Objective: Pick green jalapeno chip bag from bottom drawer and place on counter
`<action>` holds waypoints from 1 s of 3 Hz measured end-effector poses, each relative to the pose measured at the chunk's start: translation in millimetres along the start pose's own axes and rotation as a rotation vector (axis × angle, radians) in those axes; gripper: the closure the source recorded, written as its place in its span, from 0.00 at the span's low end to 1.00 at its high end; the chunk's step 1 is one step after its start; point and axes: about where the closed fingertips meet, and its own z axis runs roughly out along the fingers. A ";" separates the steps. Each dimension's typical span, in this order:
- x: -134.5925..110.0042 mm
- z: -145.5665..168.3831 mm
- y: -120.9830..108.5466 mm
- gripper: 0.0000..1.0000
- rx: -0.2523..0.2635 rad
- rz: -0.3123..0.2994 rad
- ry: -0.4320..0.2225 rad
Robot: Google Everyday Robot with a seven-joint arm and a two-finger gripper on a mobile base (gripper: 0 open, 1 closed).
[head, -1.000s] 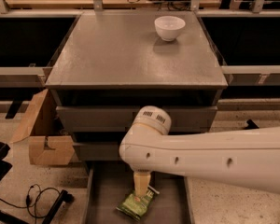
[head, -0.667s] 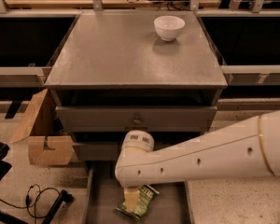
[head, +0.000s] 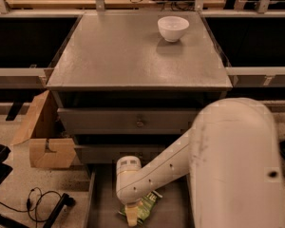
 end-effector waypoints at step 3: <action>0.2 51.0 -14.5 0.00 0.042 -0.133 0.036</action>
Offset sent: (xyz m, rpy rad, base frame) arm 0.0097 0.0051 -0.0386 -0.0581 -0.0398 0.0904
